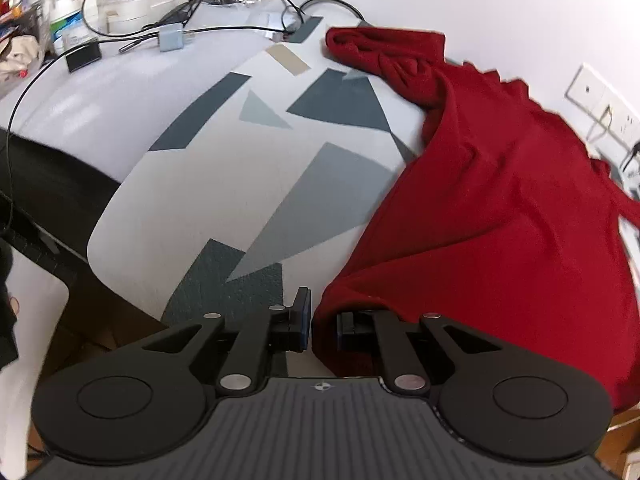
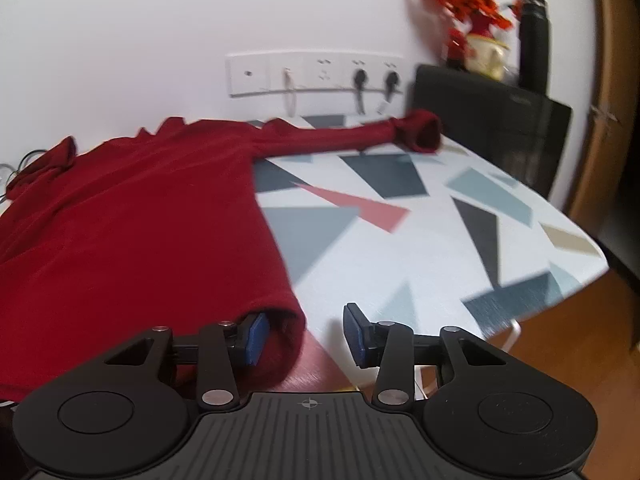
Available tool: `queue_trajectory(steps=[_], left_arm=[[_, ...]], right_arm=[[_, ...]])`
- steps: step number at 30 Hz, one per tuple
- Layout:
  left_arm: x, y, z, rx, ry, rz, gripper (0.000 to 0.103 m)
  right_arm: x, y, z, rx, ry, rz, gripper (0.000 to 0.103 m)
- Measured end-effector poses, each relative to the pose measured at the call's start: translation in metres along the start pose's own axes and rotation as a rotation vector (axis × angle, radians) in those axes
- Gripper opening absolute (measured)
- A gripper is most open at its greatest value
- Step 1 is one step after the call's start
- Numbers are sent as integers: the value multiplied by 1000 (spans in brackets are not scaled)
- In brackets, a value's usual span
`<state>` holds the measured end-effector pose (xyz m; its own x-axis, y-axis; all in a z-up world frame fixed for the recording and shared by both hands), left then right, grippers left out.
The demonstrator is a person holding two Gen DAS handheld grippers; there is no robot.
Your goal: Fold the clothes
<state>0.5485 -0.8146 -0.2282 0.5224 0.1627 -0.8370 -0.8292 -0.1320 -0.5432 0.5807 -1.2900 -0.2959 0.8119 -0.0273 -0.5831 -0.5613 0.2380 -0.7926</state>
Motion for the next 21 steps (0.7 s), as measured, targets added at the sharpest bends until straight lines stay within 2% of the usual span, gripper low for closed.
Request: queue_trajectory(steps=[3,4,5,7,10,12,13,14,16,18,21], left_arm=[[4,0,-5,54,-12,-14,13],[4,0,-6,59,-11,-19,13],[3,-1,-6,59,-6,-26,9],[-9,-10,-4,23,24,-64,7],[-52,-31,4,-75,108,-167,7],[-77,-34,3,-85,148,-215,7],[-83,-31,1,-80,166,-213,7],[-81,-23,-2,-64,179,-180,7],[-72,-6,-8,-17,178,-130,7],[-68,4,-8,1,173,-106,7],[-73,8,-3,2,178,-107,7]], right_arm=[[9,4,2,26,-13,21,9],[9,3,3,20,-16,24,5],[8,-1,2,14,-11,25,4],[-1,-17,-7,22,11,-1,4],[-47,-71,-20,50,24,-171,4],[-88,-110,-18,-8,28,-305,4],[-99,-118,-18,-32,28,-336,4],[-101,-118,-22,-30,29,-319,4],[-93,-108,-37,21,44,-231,4],[-88,-95,-55,126,56,-167,4],[-84,-86,-63,229,23,-111,4]])
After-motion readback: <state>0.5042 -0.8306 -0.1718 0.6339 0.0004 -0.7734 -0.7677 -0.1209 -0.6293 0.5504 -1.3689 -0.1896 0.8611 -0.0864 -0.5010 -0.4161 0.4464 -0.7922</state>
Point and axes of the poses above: each gripper's, at about its wrist camera, not at the fingertips, and x roughly the way its jaws point, z to its left, y to its underside, the point moved 9 cm from there along x, roughly the way its jaws point, and after that the axes turned 14 degrees about -y, right-handed, at the moved point
